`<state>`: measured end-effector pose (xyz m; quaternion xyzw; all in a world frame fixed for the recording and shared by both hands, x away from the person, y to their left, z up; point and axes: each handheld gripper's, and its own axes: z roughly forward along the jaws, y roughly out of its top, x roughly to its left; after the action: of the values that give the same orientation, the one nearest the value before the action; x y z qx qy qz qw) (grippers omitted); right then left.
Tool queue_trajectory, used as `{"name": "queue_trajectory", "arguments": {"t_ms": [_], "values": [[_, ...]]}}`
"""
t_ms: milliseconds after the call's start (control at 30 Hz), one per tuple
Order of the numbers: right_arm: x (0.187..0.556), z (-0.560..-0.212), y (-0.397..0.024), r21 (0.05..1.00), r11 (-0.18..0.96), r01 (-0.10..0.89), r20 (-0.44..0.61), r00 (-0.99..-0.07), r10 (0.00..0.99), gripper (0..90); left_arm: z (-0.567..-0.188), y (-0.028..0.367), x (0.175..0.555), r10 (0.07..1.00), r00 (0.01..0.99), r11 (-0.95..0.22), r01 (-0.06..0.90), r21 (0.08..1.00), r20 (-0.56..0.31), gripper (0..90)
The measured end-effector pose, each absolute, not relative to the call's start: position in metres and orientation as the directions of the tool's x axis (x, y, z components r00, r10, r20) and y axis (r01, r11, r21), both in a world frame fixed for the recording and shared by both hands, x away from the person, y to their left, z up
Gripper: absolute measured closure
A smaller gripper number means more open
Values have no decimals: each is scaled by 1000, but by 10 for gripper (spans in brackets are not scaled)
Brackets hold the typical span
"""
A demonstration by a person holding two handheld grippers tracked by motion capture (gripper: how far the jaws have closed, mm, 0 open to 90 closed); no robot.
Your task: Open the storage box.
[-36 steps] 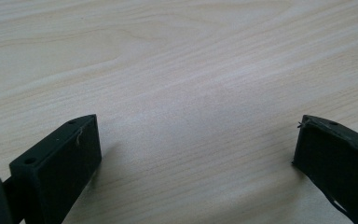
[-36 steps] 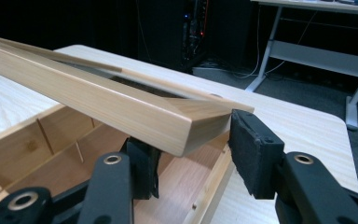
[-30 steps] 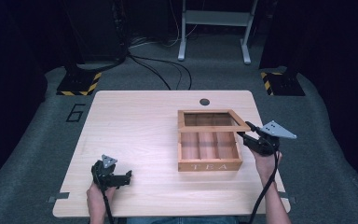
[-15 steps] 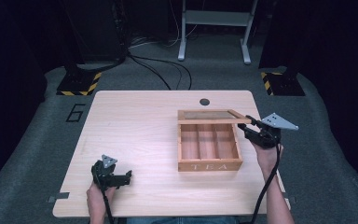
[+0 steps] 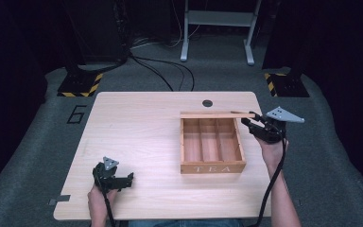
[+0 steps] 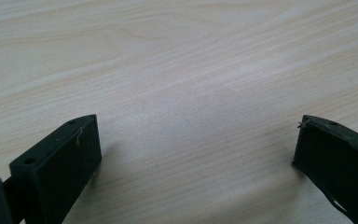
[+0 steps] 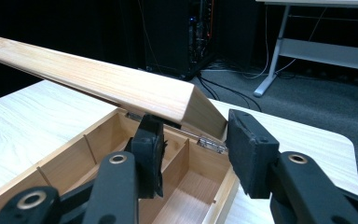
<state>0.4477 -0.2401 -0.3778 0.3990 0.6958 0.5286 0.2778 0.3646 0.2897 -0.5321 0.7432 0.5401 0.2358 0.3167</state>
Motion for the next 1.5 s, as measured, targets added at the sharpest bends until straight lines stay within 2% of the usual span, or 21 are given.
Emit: {"name": "queue_trajectory", "arguments": {"t_ms": [1000, 1500], "values": [[485, -349, -244, 943, 123, 311, 73, -551, 831, 581, -532, 290, 365, 952, 307, -220, 655, 723, 10, 4], [491, -344, -243, 937, 128, 326, 77, -548, 833, 584, -532, 290, 365, 951, 308, -220, 655, 723, 11, 4]]}}
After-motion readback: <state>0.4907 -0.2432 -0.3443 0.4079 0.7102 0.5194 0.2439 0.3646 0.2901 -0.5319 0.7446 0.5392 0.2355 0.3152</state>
